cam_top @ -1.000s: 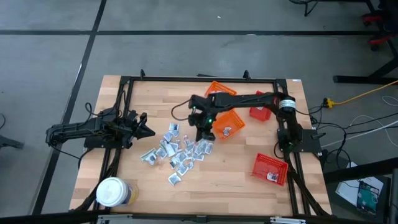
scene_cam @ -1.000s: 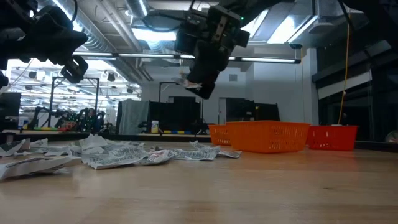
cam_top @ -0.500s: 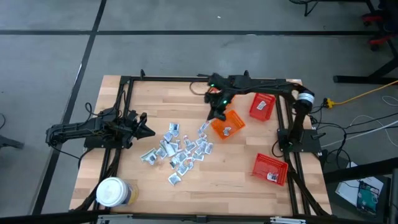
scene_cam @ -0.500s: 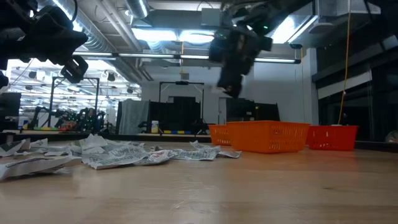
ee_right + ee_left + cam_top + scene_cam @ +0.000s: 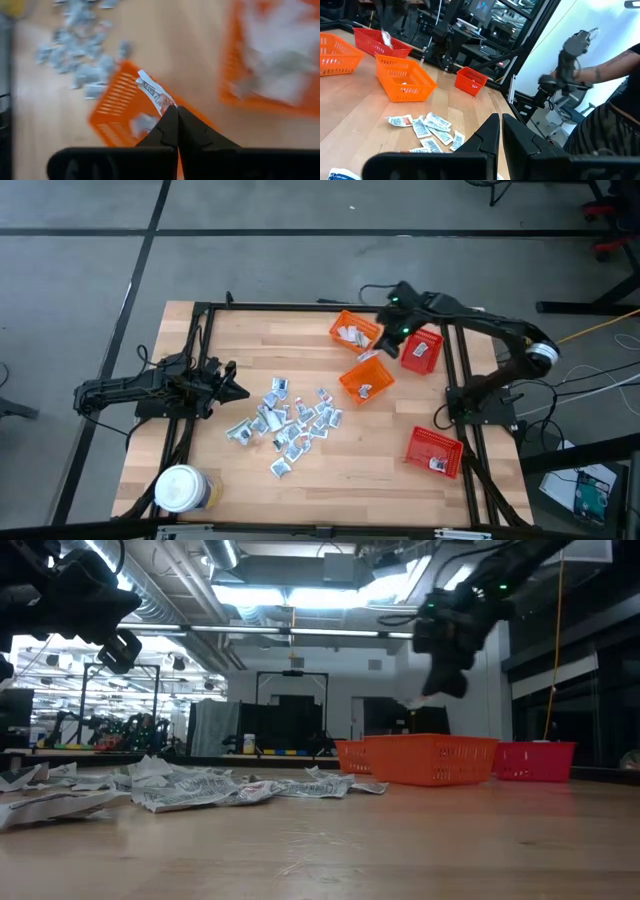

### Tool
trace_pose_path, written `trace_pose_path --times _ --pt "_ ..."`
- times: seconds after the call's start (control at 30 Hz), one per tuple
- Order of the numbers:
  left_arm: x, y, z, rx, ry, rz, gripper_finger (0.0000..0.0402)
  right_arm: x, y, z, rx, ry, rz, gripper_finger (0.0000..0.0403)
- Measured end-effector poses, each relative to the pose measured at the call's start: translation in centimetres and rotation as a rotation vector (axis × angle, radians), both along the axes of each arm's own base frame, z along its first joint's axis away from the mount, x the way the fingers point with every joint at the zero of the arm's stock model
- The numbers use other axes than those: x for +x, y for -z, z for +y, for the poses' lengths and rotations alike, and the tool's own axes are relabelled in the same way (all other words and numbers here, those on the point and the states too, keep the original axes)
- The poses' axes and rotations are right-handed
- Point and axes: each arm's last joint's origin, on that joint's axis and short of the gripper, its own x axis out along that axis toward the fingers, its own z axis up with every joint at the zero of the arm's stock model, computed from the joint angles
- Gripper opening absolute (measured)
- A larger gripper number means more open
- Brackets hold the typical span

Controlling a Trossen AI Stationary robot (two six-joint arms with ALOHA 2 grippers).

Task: Pick & Place First Aid Supplies
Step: Put the orange ointment pack into the top red bin

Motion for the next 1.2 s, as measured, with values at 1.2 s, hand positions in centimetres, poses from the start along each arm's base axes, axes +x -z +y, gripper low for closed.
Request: trace_pose_path --times 1.2 --pt "0.0 0.0 0.0 0.000 0.000 0.000 0.0016 -11.6 -0.7 0.3 -0.161 0.258 0.446 0.0009"
